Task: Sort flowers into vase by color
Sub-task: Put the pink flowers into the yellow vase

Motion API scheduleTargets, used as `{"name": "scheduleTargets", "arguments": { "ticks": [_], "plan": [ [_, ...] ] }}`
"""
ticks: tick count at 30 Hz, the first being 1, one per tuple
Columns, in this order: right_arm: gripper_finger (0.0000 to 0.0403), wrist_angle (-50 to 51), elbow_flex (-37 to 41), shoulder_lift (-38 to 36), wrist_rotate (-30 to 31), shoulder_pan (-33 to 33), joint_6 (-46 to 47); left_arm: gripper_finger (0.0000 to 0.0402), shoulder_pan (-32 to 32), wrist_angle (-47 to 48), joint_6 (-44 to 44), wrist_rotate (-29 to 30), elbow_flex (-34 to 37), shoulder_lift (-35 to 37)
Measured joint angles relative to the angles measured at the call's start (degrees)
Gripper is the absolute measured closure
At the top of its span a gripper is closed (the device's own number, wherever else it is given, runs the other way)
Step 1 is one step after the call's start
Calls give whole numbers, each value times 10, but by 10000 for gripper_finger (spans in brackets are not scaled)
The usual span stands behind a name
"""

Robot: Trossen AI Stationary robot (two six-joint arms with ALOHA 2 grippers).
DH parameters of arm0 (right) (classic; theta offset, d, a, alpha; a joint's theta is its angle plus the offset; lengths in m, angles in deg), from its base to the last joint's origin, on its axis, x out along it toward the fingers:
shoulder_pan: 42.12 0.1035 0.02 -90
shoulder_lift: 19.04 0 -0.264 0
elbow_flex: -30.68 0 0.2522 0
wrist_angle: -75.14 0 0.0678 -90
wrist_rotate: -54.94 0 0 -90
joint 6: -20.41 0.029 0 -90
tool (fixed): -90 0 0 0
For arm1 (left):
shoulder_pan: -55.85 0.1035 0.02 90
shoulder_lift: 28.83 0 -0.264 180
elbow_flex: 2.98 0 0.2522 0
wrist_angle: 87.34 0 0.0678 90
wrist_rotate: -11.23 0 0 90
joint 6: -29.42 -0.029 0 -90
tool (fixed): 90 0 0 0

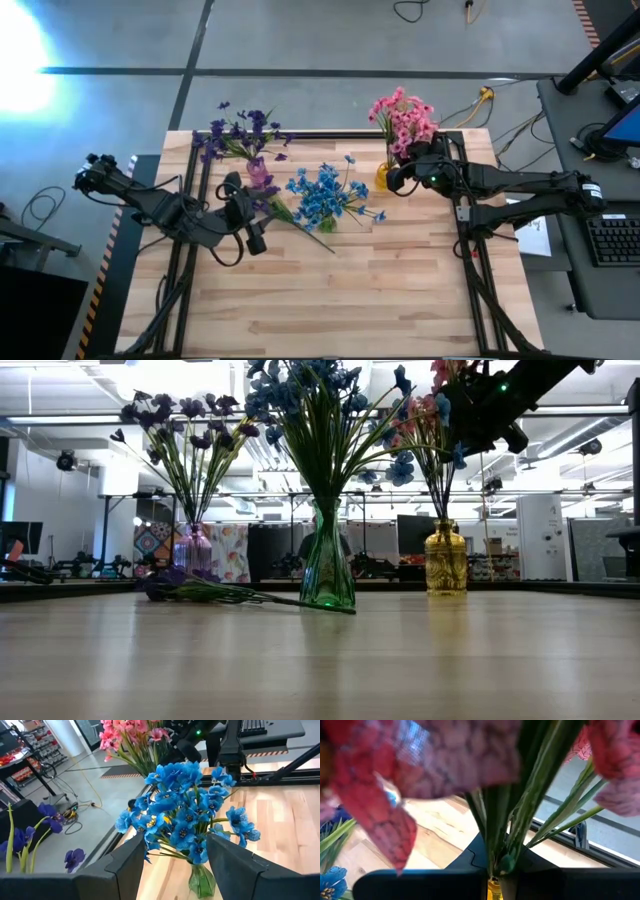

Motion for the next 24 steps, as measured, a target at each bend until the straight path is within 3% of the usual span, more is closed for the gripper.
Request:
{"name": "scheduleTargets", "arguments": {
  "ticks": [10,24],
  "plan": [
    [390,-3,0,0,-2,0,-65,205,0,2,-5,0,2,0],
    [390,39,-13,0,-3,0,-58,205,0,4,-12,0,2,0]
  ]
}}
